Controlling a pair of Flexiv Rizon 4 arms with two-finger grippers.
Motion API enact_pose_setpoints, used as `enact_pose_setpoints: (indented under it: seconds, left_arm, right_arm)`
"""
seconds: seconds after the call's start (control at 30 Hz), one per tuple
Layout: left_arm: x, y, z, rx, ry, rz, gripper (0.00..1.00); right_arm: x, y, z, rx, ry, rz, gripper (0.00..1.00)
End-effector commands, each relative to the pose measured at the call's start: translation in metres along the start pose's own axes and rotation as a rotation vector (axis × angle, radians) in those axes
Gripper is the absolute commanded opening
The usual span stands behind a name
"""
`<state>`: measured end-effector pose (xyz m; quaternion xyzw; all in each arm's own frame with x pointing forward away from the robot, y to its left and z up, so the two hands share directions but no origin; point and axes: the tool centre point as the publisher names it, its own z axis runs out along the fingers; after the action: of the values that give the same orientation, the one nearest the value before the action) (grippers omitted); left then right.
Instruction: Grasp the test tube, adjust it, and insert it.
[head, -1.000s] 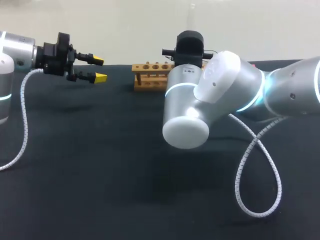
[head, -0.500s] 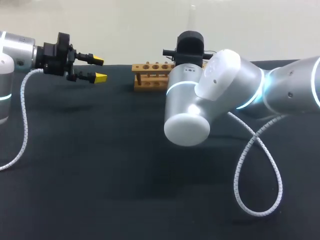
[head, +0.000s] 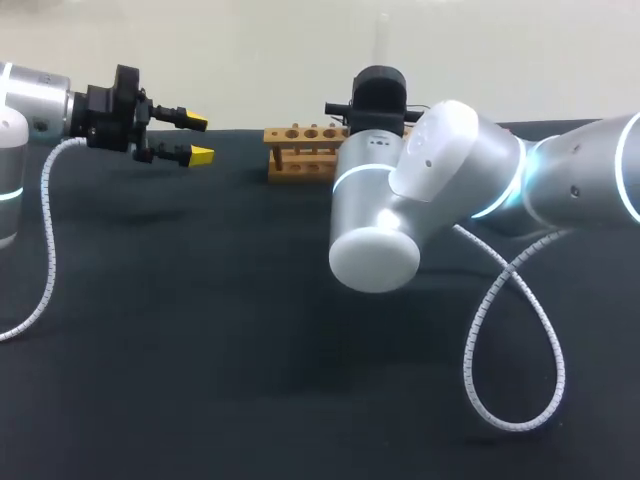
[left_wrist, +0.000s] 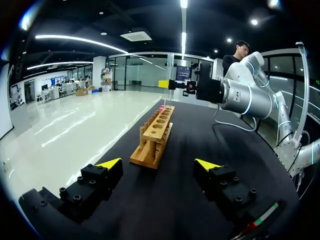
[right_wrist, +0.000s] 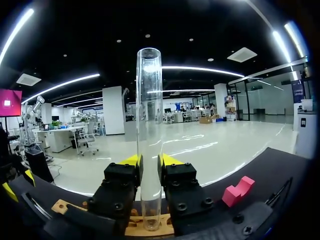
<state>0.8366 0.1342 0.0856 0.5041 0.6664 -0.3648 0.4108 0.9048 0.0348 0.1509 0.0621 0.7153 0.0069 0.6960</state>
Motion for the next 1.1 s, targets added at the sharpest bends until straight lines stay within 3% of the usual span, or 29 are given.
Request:
enact_pose_setpoints:
  seconds: [0.03, 0.9, 1.1]
  left_arm:
    - [0.001, -0.002, 0.000, -0.006, -0.003, 0.003, 1.00]
    - [0.001, -0.002, 0.000, -0.006, -0.003, 0.003, 1.00]
    - [0.001, -0.002, 0.000, -0.006, -0.003, 0.003, 1.00]
  right_arm:
    - [0.006, 0.000, 0.002, -0.006, 0.001, 0.001, 0.00]
    - [0.039, 0.001, 0.001, -0.023, 0.072, -0.006, 0.00]
    - [0.044, 0.001, 0.001, -0.023, 0.086, -0.012, 0.22]
